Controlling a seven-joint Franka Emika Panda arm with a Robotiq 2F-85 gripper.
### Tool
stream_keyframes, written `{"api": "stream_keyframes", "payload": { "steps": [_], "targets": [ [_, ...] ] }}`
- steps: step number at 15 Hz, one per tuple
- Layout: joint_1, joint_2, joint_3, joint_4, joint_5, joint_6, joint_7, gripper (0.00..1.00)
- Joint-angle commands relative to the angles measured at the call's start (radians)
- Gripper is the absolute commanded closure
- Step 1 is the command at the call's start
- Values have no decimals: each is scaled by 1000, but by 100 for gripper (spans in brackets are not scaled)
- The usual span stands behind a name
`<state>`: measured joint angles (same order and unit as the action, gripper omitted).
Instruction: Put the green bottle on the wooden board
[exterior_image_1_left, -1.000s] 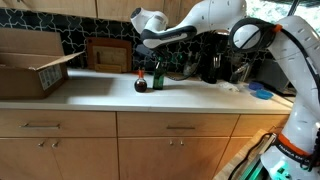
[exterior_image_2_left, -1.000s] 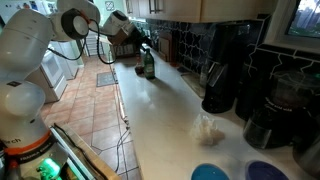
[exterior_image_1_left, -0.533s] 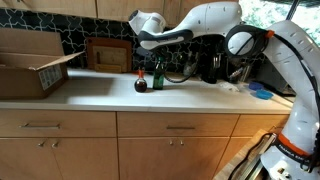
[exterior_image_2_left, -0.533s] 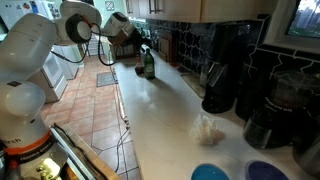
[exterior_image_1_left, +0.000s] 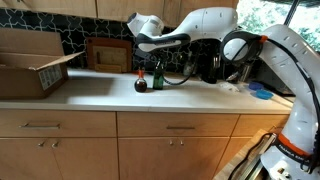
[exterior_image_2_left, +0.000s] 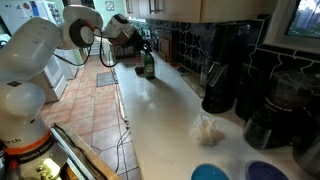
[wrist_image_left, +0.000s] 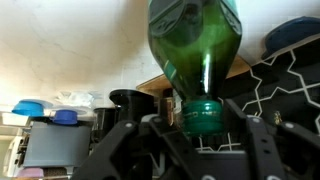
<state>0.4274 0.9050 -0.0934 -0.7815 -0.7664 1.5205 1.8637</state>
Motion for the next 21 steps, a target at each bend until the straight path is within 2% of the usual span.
{"api": "stream_keyframes", "payload": {
  "steps": [1,3,4,9,15,21],
  "targets": [
    [-1,39,0,71,7,-24,-24,71],
    [1,40,-2,78,1,-19,-30,86],
    [2,40,-3,76,-3,-13,-35,89],
    [-29,22,14,36,-10,125,-152,89],
    [-125,-17,68,-30,24,418,-455,89],
    [-265,-74,181,-108,108,595,-803,89]
  ]
}}
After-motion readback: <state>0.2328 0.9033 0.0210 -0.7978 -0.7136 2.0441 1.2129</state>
